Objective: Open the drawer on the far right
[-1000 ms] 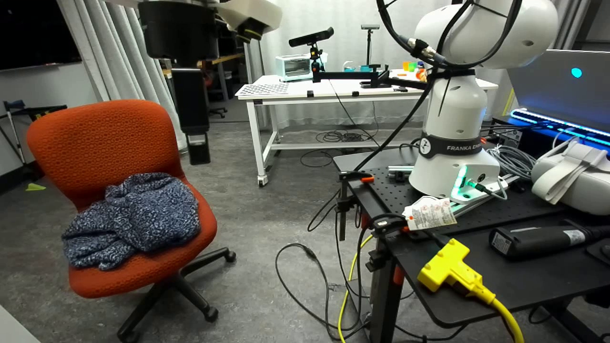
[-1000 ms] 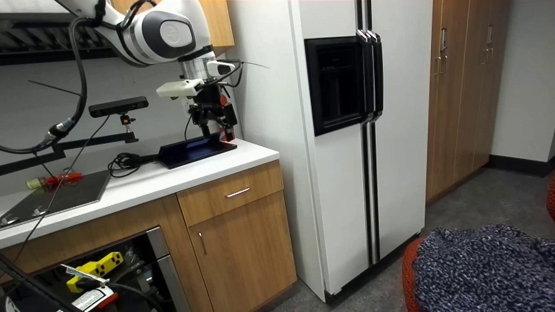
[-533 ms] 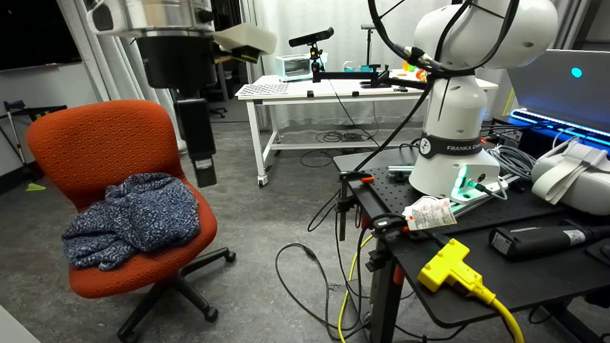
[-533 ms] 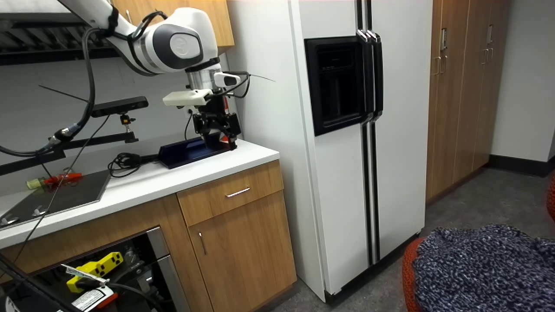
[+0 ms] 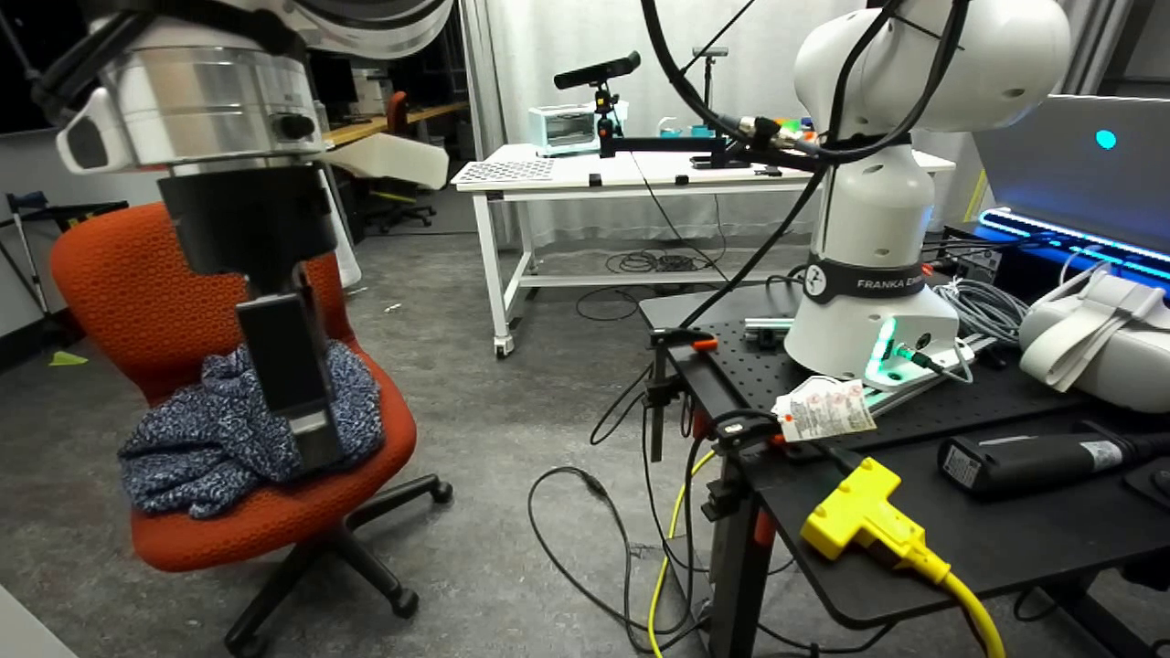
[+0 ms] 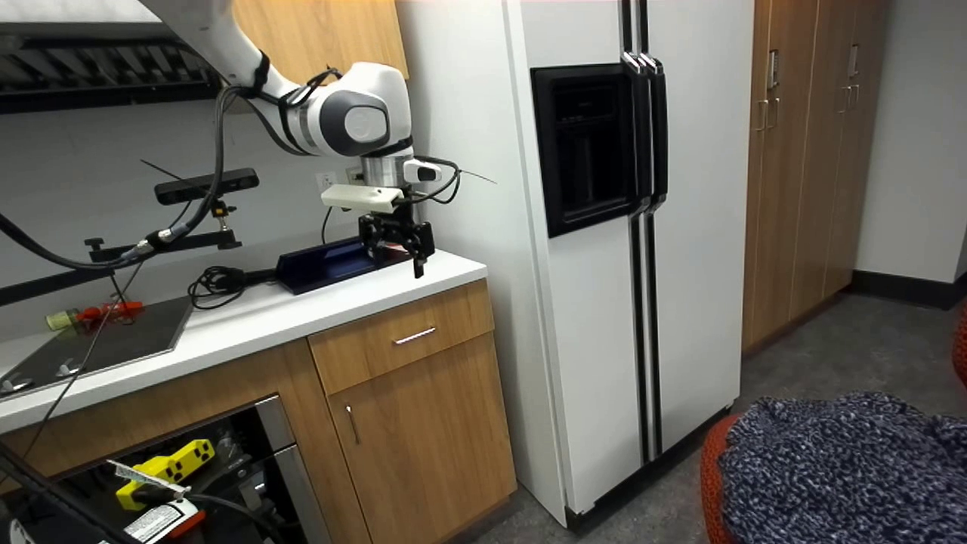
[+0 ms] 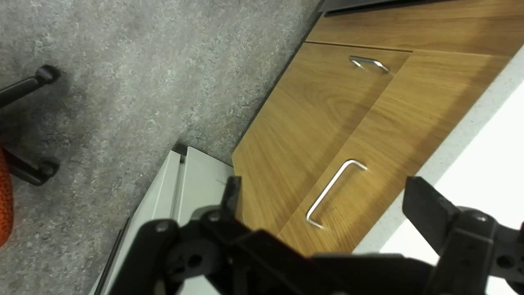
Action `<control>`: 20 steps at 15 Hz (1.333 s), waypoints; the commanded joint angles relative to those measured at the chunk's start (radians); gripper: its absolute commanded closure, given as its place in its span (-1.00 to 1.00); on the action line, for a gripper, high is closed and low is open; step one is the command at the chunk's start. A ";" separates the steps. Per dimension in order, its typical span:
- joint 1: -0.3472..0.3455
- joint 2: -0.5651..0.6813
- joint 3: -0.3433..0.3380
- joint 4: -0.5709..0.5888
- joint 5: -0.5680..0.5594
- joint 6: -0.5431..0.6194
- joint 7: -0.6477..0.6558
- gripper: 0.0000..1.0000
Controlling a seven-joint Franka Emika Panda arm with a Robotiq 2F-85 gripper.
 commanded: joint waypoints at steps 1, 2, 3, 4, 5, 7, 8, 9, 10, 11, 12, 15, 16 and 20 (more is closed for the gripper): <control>-0.011 0.016 0.015 0.017 -0.004 -0.003 0.005 -1.00; -0.011 0.021 0.015 0.017 -0.004 -0.003 0.005 -1.00; -0.011 0.020 0.015 0.014 -0.004 -0.003 0.005 -1.00; -0.012 0.017 0.014 0.012 -0.004 -0.003 0.005 -1.00; -0.013 0.017 0.014 0.012 -0.004 -0.003 0.005 -1.00; -0.014 0.027 0.011 0.015 -0.007 -0.007 0.009 -1.00; -0.013 0.039 0.008 0.019 -0.017 0.000 0.010 -1.00; -0.010 0.055 0.002 0.030 -0.036 0.006 0.016 -1.00; -0.005 0.075 -0.004 0.048 -0.065 0.008 0.023 -1.00; -0.003 0.093 -0.008 0.062 -0.087 0.012 0.026 -1.00; -0.003 0.118 -0.009 0.088 -0.103 0.014 0.022 -1.00; -0.012 0.198 -0.004 0.166 -0.109 0.034 0.007 -1.00; -0.020 0.228 0.002 0.195 -0.092 0.042 -0.002 -1.00; -0.047 0.337 0.018 0.299 -0.056 0.056 -0.022 -0.50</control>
